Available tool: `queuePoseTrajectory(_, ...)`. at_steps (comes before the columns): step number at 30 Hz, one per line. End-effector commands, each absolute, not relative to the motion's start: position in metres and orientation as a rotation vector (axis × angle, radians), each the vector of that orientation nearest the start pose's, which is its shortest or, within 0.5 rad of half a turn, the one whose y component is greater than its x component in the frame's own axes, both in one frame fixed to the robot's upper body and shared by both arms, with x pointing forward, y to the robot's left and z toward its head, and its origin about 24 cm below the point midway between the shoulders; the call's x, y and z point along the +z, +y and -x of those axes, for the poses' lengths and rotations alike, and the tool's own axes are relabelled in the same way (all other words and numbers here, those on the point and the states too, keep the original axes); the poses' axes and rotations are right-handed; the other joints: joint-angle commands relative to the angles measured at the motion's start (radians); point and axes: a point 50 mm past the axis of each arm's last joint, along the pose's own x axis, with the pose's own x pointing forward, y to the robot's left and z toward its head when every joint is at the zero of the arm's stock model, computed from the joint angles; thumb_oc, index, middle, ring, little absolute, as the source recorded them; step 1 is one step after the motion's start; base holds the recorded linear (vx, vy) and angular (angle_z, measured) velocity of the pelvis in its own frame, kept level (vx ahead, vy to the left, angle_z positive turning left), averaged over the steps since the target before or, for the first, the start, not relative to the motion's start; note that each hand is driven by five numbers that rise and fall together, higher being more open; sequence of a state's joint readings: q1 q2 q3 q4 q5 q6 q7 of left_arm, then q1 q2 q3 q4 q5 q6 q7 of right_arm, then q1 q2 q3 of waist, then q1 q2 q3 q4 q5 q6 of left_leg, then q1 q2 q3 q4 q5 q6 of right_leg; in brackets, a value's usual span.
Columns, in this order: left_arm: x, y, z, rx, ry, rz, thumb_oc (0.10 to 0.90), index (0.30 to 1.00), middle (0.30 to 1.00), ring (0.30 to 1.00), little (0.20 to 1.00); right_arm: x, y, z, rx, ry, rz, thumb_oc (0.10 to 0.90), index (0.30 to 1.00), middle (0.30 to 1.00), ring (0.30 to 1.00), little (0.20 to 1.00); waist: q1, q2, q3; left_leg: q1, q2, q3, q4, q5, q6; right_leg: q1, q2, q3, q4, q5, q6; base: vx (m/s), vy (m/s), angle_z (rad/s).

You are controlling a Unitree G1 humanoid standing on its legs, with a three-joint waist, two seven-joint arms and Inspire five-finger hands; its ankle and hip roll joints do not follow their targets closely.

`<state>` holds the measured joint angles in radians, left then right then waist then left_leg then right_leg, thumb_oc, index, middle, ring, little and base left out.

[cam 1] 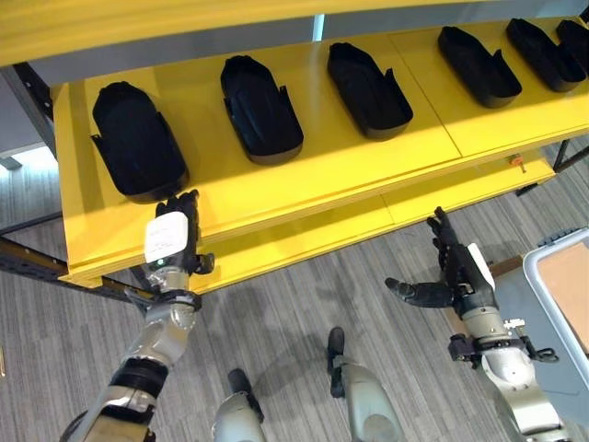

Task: Move parts from the plastic box to the shelf.

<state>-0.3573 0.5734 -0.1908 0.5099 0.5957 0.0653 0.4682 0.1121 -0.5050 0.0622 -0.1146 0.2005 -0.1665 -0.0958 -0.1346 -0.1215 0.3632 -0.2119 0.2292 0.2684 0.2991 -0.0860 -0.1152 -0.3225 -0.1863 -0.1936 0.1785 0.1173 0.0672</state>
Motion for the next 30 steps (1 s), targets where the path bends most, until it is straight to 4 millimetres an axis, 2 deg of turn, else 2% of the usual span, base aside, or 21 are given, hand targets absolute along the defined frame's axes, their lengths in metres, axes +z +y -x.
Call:
queuePoseTrajectory(1, 0.075, 0.29, -0.31, 0.416, 0.001, -1.273, 0.9, 1.0, 1.0, 1.0, 1.0, 0.127, -0.22, -0.23, 0.019, -0.411, 0.257, 0.9, 1.0, 1.0, 1.0, 1.0, 0.005, -0.007, -0.058, -0.023, 0.068, -0.094, 0.001, 0.077, -0.048, 0.018, -0.098, 0.09, 0.069, -0.017, 0.117, 0.0, 0.0, 0.0)
queuePoseTrajectory(20, 0.076, 0.299, -0.305, 0.423, 0.023, -1.292, 0.9, 1.0, 1.0, 1.0, 1.0, 0.126, -0.225, -0.228, 0.009, -0.399, 0.274, 0.9, 1.0, 1.0, 1.0, 1.0, 0.01, -0.007, -0.056, -0.028, 0.062, -0.094, 0.013, 0.069, -0.047, 0.017, -0.104, 0.096, 0.068, -0.01, 0.119, 0.0, 0.0, 0.0)
queuePoseTrajectory(30, 0.074, 0.309, -0.296, 0.436, 0.056, -1.29, 0.9, 1.0, 1.0, 1.0, 1.0, 0.127, -0.226, -0.229, 0.005, -0.398, 0.285, 0.9, 1.0, 1.0, 1.0, 1.0, 0.016, -0.001, -0.054, -0.028, 0.062, -0.098, 0.017, 0.07, -0.047, 0.019, -0.105, 0.096, 0.072, -0.01, 0.121, 0.0, 0.0, 0.0)
